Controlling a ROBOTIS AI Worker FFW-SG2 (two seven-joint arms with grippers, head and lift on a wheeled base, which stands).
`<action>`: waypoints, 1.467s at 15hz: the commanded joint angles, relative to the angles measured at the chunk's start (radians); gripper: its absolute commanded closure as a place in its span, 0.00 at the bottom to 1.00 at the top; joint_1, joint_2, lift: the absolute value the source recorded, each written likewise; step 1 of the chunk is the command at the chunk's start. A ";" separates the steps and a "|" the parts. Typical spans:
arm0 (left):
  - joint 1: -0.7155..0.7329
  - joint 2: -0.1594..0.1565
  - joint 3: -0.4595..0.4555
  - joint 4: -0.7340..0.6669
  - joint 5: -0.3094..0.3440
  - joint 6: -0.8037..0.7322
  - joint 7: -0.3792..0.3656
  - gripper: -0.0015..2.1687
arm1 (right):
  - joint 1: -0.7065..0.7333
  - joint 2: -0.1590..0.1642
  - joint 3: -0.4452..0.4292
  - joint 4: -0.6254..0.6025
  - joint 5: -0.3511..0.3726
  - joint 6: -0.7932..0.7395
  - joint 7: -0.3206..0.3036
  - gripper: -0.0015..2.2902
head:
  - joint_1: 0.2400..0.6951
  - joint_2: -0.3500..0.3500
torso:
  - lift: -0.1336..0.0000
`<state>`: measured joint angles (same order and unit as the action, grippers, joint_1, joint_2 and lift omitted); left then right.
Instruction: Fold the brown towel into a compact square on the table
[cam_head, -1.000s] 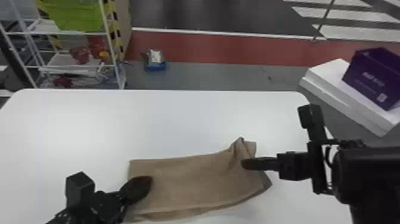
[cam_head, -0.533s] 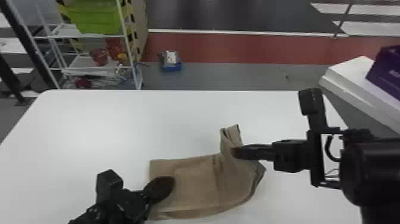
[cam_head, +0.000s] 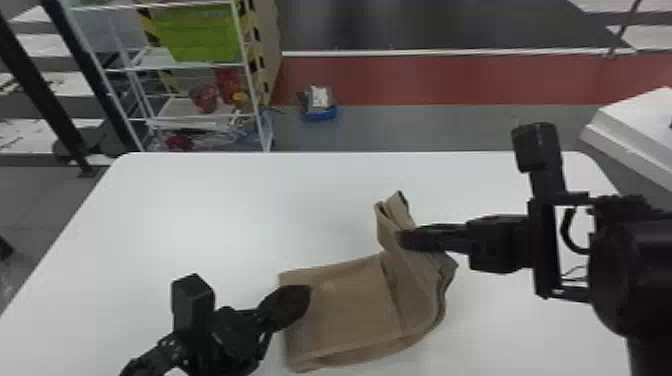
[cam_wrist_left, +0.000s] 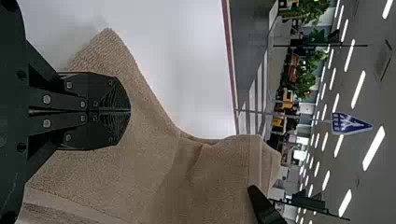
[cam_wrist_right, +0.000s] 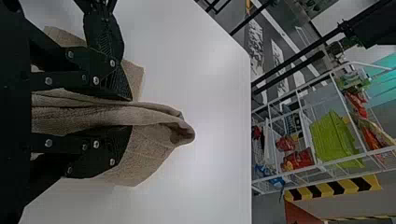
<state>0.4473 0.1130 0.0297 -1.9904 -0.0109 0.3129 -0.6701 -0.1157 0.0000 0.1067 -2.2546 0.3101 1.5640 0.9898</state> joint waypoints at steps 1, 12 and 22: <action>0.014 0.001 0.064 -0.030 0.032 0.036 -0.019 0.89 | -0.009 0.001 -0.018 0.006 -0.003 0.008 0.001 0.37 | 1.00 0.61 | 0.07; 0.042 0.001 0.052 0.002 0.008 0.042 -0.036 0.89 | -0.047 0.001 0.107 0.059 0.014 0.008 -0.037 0.37 | 1.00 0.69 | 0.07; 0.033 -0.004 0.006 0.007 -0.004 0.045 -0.025 0.89 | -0.087 0.001 0.237 0.242 -0.019 0.008 -0.143 0.37 | 1.00 0.75 | 0.07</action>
<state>0.4846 0.1080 0.0468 -1.9872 -0.0114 0.3580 -0.6953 -0.1914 0.0000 0.3328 -2.0369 0.3004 1.5640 0.8543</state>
